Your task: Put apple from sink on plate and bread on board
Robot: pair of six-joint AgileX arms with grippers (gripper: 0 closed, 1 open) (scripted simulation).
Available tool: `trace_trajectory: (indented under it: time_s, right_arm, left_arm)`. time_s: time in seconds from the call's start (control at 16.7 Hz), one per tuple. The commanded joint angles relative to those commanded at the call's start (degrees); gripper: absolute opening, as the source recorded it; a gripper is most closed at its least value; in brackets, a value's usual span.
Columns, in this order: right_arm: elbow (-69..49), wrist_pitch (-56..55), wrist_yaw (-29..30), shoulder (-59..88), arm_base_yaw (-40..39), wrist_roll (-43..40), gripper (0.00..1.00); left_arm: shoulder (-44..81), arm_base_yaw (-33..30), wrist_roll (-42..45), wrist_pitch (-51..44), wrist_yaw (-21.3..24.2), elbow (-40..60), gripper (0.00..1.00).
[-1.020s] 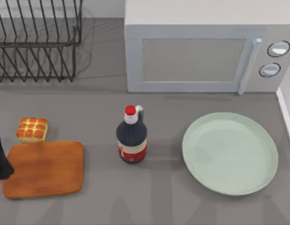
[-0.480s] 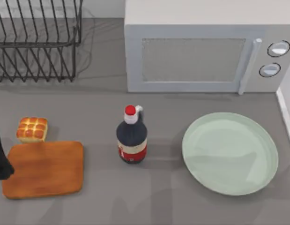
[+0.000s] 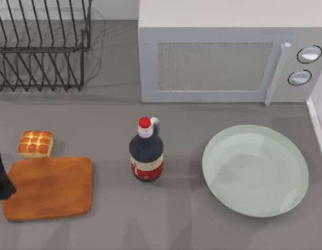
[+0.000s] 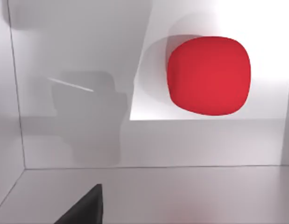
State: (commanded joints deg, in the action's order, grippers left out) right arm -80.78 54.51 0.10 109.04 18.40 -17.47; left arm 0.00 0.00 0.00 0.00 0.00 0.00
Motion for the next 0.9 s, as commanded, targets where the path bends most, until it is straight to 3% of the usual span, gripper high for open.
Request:
trace_trajectory:
  time_s: [0.24,0.6,0.9]
  right_arm:
    - [-6.43,4.36,0.01,8.75,1.47,-1.40,1.00]
    - [-6.80,4.60,0.02,9.35,1.29,-1.46,1.00]
    - [-3.99,-1.97,0.06,13.81,1.34,-1.39,1.00]
  left_arm:
    - [0.00,0.00,0.00,0.00,0.00,0.00,1.00]
    - [0.00,0.00,0.00,0.00,0.00,0.00,1.00]
    - [0.00,0.00,0.00,0.00,0.00,0.00,1.00]
